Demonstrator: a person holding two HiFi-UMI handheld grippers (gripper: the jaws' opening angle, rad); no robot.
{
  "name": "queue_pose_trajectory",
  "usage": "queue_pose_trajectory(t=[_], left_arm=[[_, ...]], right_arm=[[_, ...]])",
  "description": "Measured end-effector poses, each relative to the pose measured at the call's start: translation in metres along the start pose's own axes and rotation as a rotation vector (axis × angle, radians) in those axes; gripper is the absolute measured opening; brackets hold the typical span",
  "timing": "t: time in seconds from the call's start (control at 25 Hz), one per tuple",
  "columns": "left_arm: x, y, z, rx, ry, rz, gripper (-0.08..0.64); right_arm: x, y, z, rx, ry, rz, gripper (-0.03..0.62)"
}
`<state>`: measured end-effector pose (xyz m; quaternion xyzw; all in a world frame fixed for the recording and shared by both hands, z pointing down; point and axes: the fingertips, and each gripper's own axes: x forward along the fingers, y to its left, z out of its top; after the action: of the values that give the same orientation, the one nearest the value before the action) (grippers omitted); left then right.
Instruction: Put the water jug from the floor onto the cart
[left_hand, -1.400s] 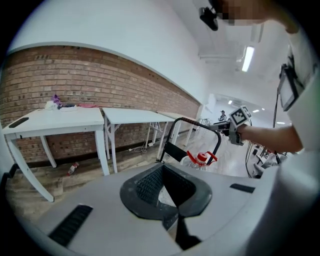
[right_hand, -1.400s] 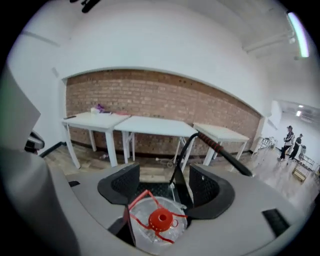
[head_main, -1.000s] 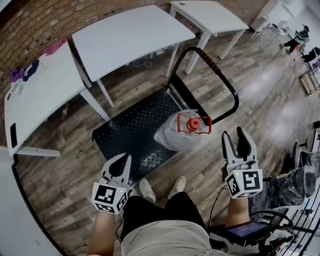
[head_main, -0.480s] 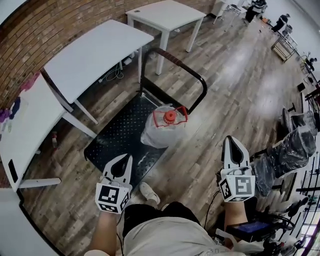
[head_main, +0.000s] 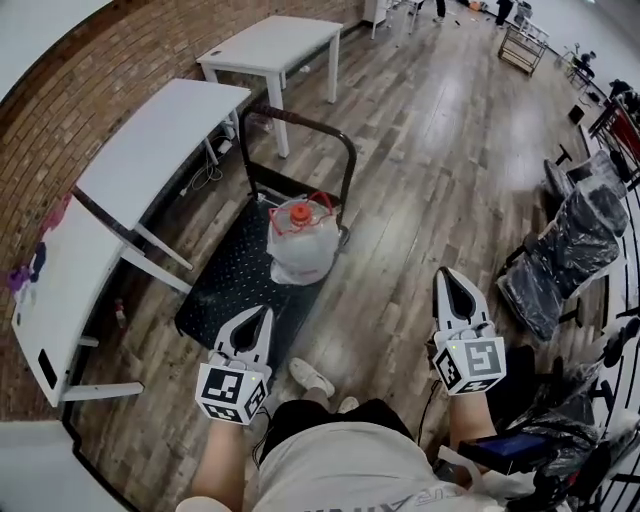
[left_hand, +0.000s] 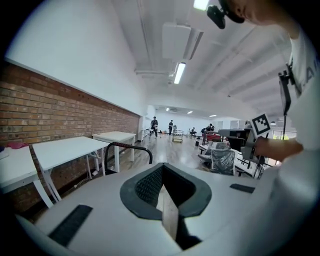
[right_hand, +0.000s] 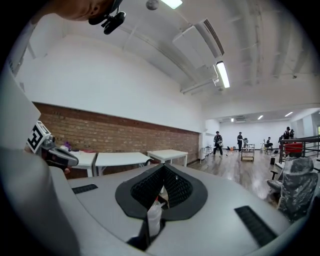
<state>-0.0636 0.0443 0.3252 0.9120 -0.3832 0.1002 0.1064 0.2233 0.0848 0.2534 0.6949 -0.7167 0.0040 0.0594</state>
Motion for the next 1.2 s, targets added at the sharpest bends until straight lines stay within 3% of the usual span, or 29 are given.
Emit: queue_pose_trajectory(t=[0.32, 0.56, 0.76, 0.92, 1.2], left_arm=[[-0.052, -0.067, 0.011, 0.033, -0.004, -0.025, 0.0], [-0.069, -0.091, 0.007, 0.103, 0.032, -0.037, 0.0], [-0.078, -0.106, 0.017, 0.183, -0.004, -0.069, 0.0], [-0.097, -0.095, 0.017, 0.202, -0.019, -0.063, 0.0], [-0.133, -0.048, 0.014, 0.118, -0.075, -0.043, 0.0]], right_arm=[[-0.086, 0.0, -0.026, 0.076, 0.044, -0.015, 0.005], [-0.112, 0.004, -0.034, 0.093, 0.038, -0.016, 0.004], [-0.121, 0.019, -0.038, 0.101, 0.05, 0.004, 0.003], [-0.113, 0.052, -0.025, 0.064, 0.052, 0.048, 0.003], [-0.101, 0.125, -0.004, -0.019, 0.062, 0.108, 0.003]])
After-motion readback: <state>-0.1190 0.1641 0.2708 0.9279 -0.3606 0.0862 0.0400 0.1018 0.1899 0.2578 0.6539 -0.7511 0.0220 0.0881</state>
